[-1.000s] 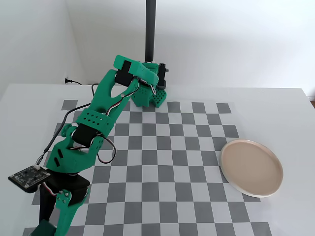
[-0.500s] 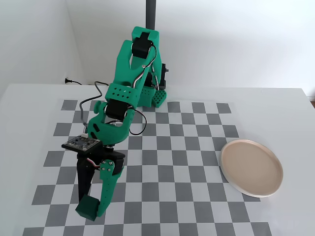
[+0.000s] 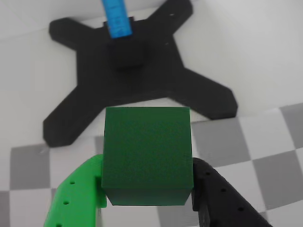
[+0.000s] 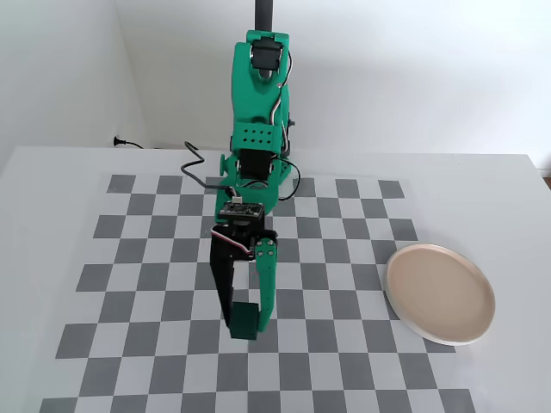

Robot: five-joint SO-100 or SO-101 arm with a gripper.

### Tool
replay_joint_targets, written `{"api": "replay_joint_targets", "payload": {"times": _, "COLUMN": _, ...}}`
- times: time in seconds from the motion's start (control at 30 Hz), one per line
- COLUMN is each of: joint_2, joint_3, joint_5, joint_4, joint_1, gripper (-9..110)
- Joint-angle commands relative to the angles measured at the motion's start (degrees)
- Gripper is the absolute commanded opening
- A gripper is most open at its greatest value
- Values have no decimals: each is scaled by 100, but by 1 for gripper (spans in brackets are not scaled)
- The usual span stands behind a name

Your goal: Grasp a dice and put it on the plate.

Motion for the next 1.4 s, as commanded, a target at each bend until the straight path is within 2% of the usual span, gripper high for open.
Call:
{"api": "replay_joint_targets", "payload": {"times": 0.0, "joint_2": 870, "joint_3": 264, "joint_5": -26, "joint_4": -167, "joint_1": -413, "gripper": -4}}
{"api": "replay_joint_targets", "payload": {"times": 0.7, "joint_2": 932, "joint_3": 1213, "joint_5": 97, "joint_4": -879, "joint_1": -2733, "gripper": -4}}
{"api": "replay_joint_targets", "payload": {"times": 0.93, "joint_2": 712, "joint_3": 2320, "joint_5": -229, "joint_4": -2681, "joint_1": -3727, "gripper": -4}}
{"api": "replay_joint_targets", "payload": {"times": 1.03, "joint_2": 510, "joint_3": 2531, "joint_5": -325, "joint_4": -3059, "joint_1": -4157, "gripper": -4}}
{"api": "replay_joint_targets", "payload": {"times": 1.23, "joint_2": -896, "joint_3": 2329, "joint_5": -439, "joint_4": -4210, "joint_1": -4649, "gripper": -4}}
{"api": "replay_joint_targets", "payload": {"times": 1.37, "joint_2": -1459, "joint_3": 1846, "joint_5": -185, "joint_4": -4096, "joint_1": -4852, "gripper": -4}}
